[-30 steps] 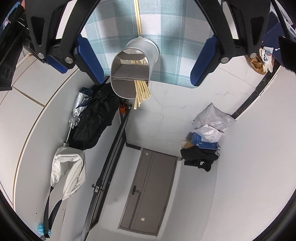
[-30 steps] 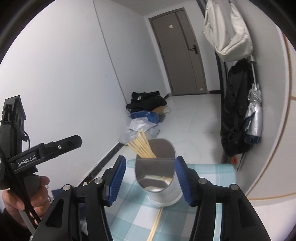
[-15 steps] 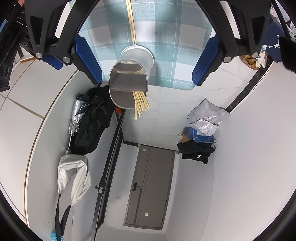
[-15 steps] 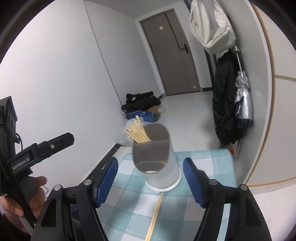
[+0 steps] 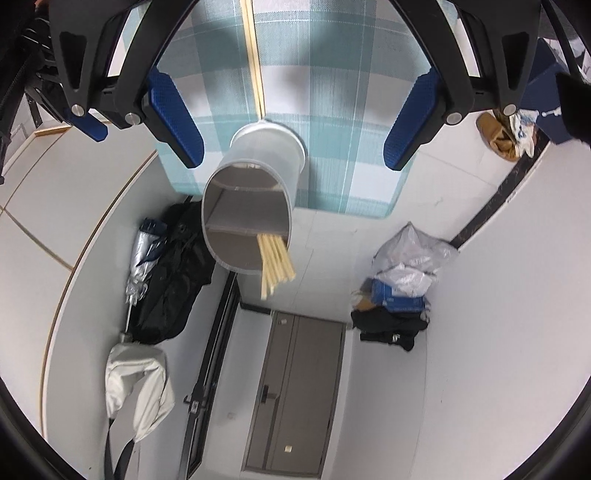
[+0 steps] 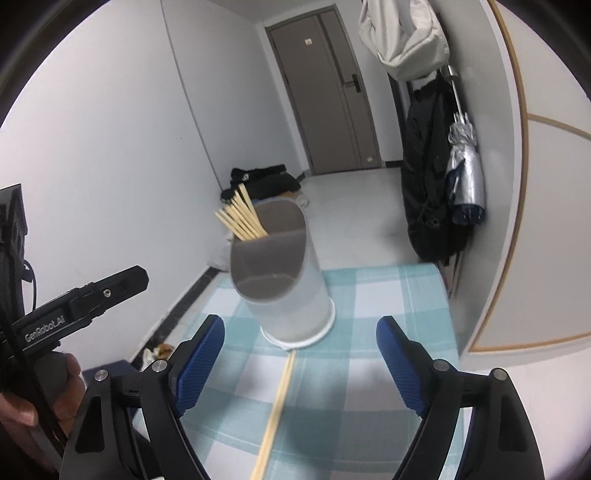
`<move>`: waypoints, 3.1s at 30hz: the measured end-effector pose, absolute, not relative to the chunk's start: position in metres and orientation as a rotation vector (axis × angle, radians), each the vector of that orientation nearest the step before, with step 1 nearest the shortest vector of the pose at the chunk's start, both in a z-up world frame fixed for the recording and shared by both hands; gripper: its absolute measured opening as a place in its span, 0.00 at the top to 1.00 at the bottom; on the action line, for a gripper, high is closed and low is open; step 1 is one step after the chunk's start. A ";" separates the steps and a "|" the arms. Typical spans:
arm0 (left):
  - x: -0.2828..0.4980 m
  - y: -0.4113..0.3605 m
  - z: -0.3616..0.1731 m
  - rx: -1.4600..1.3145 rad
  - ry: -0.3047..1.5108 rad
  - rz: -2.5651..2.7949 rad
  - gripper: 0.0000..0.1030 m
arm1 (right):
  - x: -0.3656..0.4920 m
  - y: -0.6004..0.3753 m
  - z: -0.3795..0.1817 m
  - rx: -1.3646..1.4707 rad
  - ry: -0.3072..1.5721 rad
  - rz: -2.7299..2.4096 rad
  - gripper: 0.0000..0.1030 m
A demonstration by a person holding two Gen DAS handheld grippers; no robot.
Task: Organize utensils
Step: 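Withdraw both open tools from the holder and lower them toward the cloth, then grasp one of the last two chopsticks with the right tool, then grasp the last chopstick with the left tool while the right tool holds its chopstick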
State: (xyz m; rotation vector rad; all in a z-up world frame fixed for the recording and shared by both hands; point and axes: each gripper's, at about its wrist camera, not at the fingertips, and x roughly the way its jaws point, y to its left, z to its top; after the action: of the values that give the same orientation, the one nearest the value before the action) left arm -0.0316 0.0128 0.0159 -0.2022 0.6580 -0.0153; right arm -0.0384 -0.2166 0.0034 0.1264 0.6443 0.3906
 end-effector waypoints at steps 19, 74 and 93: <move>-0.004 0.040 -0.032 -0.320 0.839 -0.013 0.06 | 0.004 -0.199 -0.074 0.066 0.939 0.282 0.18; 0.003 0.087 -0.038 -0.385 0.877 0.076 0.06 | -0.003 -0.128 -0.125 -0.259 1.171 0.409 0.94; 0.008 0.085 -0.045 -0.337 0.886 0.112 0.06 | 0.052 -0.103 -0.129 -0.307 1.116 0.442 0.73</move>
State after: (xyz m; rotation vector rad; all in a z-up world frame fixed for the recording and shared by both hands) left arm 0.0082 0.0852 -0.0452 -0.3366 0.8864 0.1119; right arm 0.0522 -0.1029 -0.1291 -0.3071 1.1157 0.4422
